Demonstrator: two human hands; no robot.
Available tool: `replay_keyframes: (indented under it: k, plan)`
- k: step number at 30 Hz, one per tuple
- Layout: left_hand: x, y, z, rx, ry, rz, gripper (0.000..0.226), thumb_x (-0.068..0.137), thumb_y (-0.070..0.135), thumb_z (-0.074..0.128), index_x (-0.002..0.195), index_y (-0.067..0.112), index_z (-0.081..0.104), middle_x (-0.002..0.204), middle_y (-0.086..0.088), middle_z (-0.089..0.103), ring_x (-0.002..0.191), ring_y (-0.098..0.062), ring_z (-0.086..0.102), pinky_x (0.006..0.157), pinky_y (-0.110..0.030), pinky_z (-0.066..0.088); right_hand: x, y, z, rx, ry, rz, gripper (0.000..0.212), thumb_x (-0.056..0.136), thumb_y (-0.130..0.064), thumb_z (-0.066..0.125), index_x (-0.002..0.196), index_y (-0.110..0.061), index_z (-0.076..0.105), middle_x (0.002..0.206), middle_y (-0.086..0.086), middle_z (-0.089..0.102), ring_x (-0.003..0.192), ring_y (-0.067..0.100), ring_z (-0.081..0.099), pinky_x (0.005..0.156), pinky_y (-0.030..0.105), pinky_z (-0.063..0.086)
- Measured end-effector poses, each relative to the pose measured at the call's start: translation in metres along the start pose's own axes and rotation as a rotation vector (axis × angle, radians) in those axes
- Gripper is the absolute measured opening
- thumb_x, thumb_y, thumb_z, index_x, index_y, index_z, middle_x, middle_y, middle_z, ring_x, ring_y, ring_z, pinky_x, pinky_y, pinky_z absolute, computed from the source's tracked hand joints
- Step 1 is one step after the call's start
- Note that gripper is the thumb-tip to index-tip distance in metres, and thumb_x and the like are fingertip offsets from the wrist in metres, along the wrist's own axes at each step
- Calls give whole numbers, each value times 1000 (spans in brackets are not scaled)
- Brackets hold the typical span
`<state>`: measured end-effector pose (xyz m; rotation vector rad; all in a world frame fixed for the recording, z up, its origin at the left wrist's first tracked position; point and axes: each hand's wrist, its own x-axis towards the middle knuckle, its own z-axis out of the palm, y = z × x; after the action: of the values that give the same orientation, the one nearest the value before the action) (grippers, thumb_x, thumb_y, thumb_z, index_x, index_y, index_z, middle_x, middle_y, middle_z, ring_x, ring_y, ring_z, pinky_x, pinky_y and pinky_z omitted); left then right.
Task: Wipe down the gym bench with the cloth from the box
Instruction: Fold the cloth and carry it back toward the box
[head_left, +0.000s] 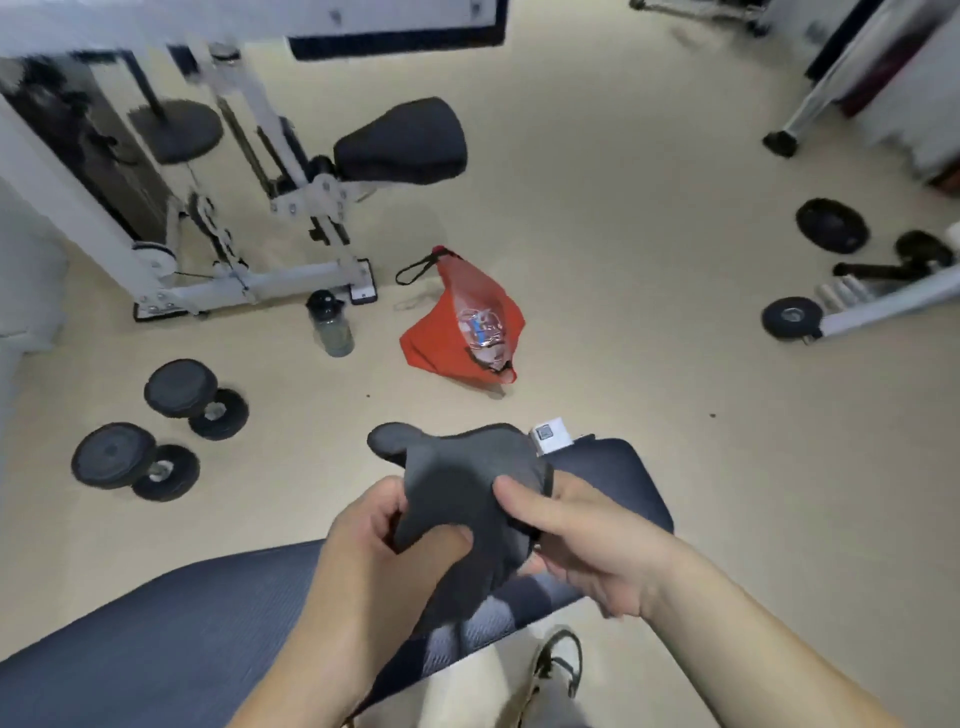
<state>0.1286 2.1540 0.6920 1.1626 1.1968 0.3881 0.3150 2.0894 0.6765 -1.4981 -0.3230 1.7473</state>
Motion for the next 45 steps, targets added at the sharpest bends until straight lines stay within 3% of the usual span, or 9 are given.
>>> replay_keyframes:
  k: [7, 12, 18, 21, 24, 27, 32, 37, 45]
  plan:
    - [-60, 85, 136, 138, -521, 70, 15, 88, 0, 72, 93, 9, 61, 71, 3, 75, 64, -10, 70, 56, -22, 53, -156, 17, -83, 195, 413, -159, 27, 102, -29, 64, 120, -10, 69, 99, 4, 78, 78, 15, 73, 59, 24, 54]
    - [-121, 93, 251, 437, -897, 178, 13, 78, 20, 72, 82, 29, 63, 76, 3, 75, 70, -15, 69, 68, -33, 54, -269, 87, -140, 403, 825, -172, 32, 99, -31, 69, 126, -17, 60, 102, 4, 76, 79, 15, 73, 65, 35, 58]
    - [-210, 83, 419, 744, -1302, 270, 21, 76, 24, 69, 95, 27, 61, 99, 2, 74, 78, -26, 67, 71, -37, 47, -410, 162, -229, 361, 1184, -301, 70, 88, -6, 67, 145, -42, 47, 141, -8, 50, 124, 12, 58, 78, 11, 52]
    - [-261, 72, 499, 885, -1524, 288, 22, 76, 17, 66, 96, 20, 60, 84, 5, 72, 70, -21, 61, 67, -33, 42, -483, 205, -263, 335, 1217, -306, 88, 80, 3, 58, 149, -49, 42, 155, -14, 44, 133, 25, 55, 100, 32, 55]
    - [-313, 67, 563, 1009, -1768, 290, 18, 75, 12, 65, 90, 20, 58, 72, 15, 66, 66, -14, 56, 63, -29, 38, -546, 244, -280, 442, 1199, -352, 87, 77, 14, 51, 140, -45, 51, 147, -19, 54, 129, 5, 59, 101, 33, 54]
    - [-360, 55, 613, 1091, -1959, 300, 19, 72, 15, 67, 88, 18, 59, 79, 8, 61, 72, -14, 57, 66, -31, 39, -593, 278, -279, 572, 1212, -353, 61, 70, 15, 48, 109, -27, 67, 101, -10, 70, 96, 6, 64, 76, 26, 47]
    - [-432, 21, 686, 1170, -2051, 351, 15, 85, 10, 78, 90, 24, 75, 85, 6, 76, 74, -19, 74, 63, -32, 55, -639, 338, -267, 881, 1336, -411, 38, 67, -3, 55, 100, -18, 64, 91, -1, 66, 91, 18, 61, 77, 33, 45]
    - [-492, -17, 767, 1273, -2239, 468, 15, 84, 17, 78, 93, 28, 80, 92, 3, 78, 82, -15, 75, 68, -28, 60, -674, 381, -279, 1059, 1429, -517, 44, 94, -25, 72, 137, -20, 66, 138, 7, 69, 132, 23, 62, 117, 45, 42]
    - [-557, -66, 896, 1262, -2293, 136, 49, 66, 47, 87, 104, 18, 77, 106, -4, 79, 96, -21, 76, 86, -39, 60, -722, 402, -328, 1450, 1825, -682, 32, 105, -25, 59, 135, -15, 66, 131, 7, 73, 123, 23, 69, 102, 41, 55]
